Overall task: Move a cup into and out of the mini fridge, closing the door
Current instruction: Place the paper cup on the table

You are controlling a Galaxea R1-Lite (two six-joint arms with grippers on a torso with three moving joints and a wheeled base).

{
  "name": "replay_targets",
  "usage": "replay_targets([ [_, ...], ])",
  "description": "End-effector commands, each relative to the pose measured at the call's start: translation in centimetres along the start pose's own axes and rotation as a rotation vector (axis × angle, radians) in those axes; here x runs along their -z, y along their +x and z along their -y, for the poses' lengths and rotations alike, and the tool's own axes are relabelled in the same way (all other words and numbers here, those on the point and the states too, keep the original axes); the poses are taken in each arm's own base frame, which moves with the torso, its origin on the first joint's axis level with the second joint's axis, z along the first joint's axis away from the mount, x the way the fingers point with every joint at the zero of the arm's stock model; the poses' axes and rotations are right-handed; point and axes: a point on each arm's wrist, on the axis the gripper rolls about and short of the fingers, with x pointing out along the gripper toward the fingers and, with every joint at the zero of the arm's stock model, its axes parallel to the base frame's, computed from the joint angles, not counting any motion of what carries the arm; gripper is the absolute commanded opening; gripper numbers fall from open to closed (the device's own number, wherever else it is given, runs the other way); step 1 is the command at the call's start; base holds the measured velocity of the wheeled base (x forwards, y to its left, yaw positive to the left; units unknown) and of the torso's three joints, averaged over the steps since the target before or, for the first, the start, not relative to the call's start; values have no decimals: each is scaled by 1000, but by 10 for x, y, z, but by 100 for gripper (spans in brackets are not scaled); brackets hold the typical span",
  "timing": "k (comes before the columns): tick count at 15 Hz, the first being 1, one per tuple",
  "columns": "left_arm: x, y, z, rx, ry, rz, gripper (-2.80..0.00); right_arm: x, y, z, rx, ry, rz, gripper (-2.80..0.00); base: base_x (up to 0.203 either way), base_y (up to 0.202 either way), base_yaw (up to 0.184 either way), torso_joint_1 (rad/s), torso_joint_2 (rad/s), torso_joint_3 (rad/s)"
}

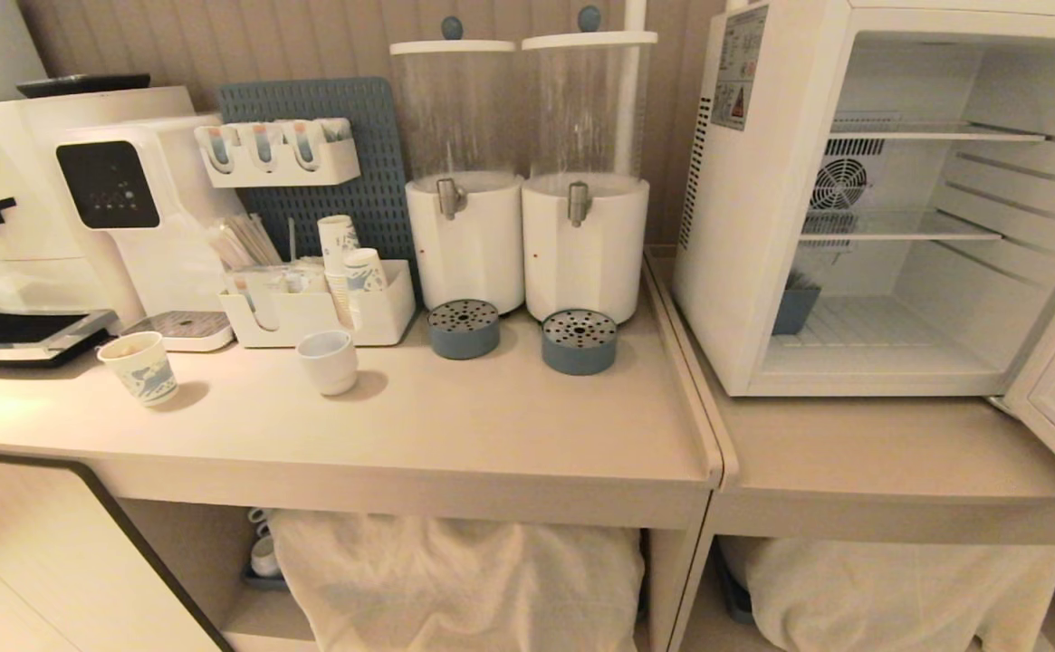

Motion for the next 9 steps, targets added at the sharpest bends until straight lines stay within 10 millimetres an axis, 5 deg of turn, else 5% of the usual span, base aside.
replay_targets([
  [1, 15, 1, -2, -6, 58, -72, -280, 1, 0, 0, -2, 0, -6, -280, 0, 0, 0, 0, 0, 0],
  [9, 15, 1, -2, -6, 72, -72, -280, 1, 0, 0, -1, 0, -4, -280, 0, 0, 0, 0, 0, 0],
])
